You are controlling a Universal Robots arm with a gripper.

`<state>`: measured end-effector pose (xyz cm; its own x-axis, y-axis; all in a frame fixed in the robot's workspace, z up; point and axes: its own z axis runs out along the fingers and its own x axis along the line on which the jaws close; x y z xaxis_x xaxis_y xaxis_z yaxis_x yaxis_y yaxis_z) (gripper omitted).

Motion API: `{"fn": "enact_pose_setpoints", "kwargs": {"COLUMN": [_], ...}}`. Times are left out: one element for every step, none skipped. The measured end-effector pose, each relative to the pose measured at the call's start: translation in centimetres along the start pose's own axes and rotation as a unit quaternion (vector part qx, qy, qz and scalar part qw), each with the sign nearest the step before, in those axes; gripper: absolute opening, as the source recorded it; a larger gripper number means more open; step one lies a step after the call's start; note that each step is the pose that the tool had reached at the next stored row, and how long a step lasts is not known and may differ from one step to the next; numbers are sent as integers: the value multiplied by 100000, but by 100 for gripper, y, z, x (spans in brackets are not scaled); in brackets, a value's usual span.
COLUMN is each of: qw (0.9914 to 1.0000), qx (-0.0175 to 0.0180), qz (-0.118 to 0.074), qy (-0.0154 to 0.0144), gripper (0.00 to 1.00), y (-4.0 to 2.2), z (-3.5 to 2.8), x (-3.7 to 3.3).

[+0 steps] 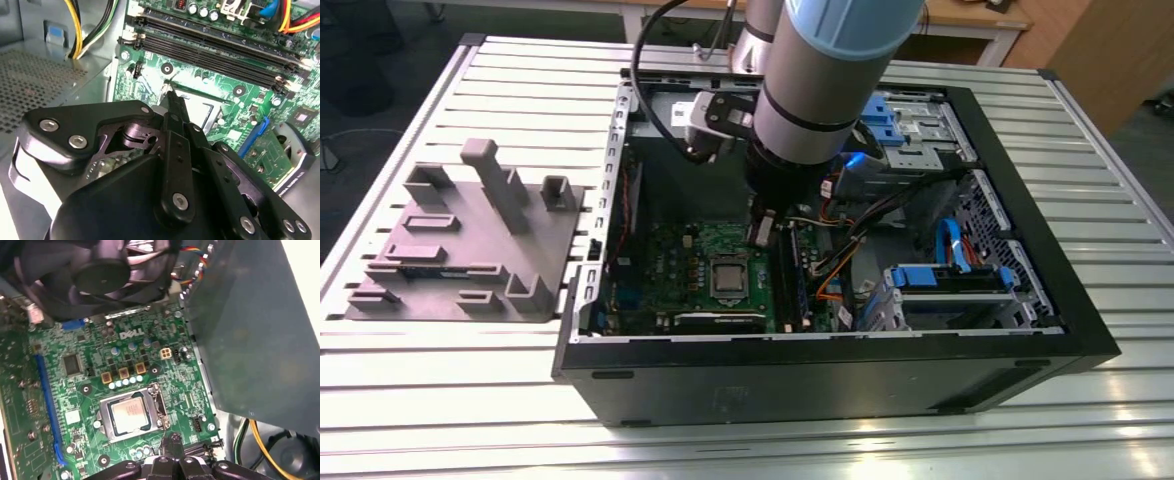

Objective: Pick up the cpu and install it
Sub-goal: 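Install the first cpu locking lever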

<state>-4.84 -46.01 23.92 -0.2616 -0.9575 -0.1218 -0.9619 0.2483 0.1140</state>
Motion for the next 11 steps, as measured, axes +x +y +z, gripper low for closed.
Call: {"fn": "enact_pose_setpoints", "kwargs": {"qw": [99997, 99987, 99974, 99965, 99960, 99957, 99954, 99948, 99938, 99919, 99885], "qx": [-91, -132, -82, 118, 372, 548, 703, 834, 893, 858, 756], "qz": [-807, -1573, -2268, -2649, -2796, -2875, -2963, -3101, -3399, -3930, -4740], "qy": [87, 166, 211, 198, 125, 86, 51, 34, 29, 62, 165], "gripper": [10, 10, 10, 10, 10, 10, 10, 10, 10, 10, 10], "y": [0, 0, 0, -1, -4, -7, -10, -12, -14, -15, -16], "z": [0, 0, -1, -2, -2, -2, -3, -2, 3, 12, 21], "x": [0, 0, 1, 3, 11, 22, 35, 45, 48, 49, 51]}}
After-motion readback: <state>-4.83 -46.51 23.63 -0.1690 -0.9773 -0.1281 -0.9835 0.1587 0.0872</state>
